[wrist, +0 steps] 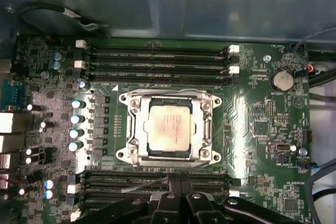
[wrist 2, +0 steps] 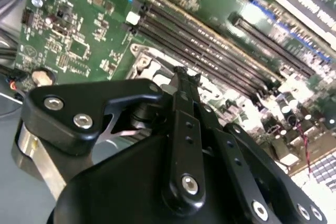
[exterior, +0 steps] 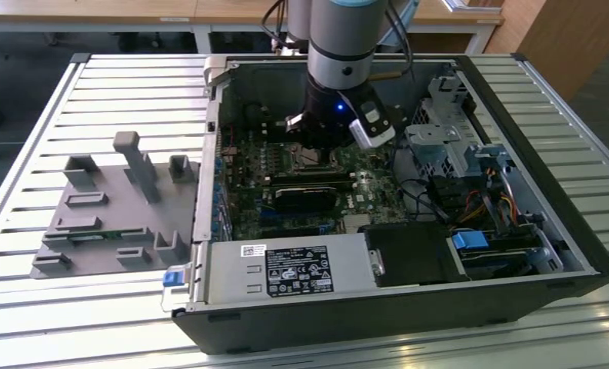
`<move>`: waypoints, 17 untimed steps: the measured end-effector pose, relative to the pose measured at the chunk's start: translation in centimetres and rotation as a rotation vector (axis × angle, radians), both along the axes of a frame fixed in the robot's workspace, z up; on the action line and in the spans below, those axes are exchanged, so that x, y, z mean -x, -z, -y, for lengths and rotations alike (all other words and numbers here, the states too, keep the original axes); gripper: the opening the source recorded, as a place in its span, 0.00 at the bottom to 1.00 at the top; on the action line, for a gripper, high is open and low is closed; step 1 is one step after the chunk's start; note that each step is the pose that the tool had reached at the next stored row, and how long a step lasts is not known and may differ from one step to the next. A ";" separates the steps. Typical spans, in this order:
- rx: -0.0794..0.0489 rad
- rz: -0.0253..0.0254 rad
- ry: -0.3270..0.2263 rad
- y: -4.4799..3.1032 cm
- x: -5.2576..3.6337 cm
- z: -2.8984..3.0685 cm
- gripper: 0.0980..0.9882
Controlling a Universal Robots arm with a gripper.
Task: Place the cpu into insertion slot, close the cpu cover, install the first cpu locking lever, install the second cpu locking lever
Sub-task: 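Install the second cpu locking lever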
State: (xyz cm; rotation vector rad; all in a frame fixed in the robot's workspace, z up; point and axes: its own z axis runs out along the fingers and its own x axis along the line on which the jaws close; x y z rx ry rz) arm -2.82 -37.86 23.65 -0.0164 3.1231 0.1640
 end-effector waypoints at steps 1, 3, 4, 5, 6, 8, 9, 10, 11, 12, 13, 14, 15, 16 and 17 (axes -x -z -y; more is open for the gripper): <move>-0.001 0.0000 0.000 0.00 0.05 0.07 0.01; -0.002 -0.0001 0.000 0.00 0.19 0.12 0.01; -0.002 0.0000 0.000 0.00 0.27 0.14 0.01; -0.002 0.0000 0.000 0.00 0.34 0.15 0.01; -0.002 0.0000 0.000 0.00 0.40 0.14 0.01; -0.002 -0.0001 0.000 0.00 0.49 0.16 0.01; -0.002 -0.0001 0.000 0.01 0.52 0.16 0.01; -0.003 0.0000 0.000 0.02 0.56 0.17 0.01; -0.003 0.0000 0.000 0.02 0.63 0.19 0.01; -0.003 0.0000 0.000 0.04 0.68 0.20 0.01; -0.003 -0.0001 0.000 0.05 0.73 0.20 0.01; -0.003 0.0000 0.000 0.07 0.78 0.21 0.01; -0.003 0.0000 0.000 0.10 0.84 0.21 0.01; -0.003 0.0000 0.000 0.14 0.90 0.20 0.01; -0.003 0.0000 0.000 0.20 0.96 0.20 0.01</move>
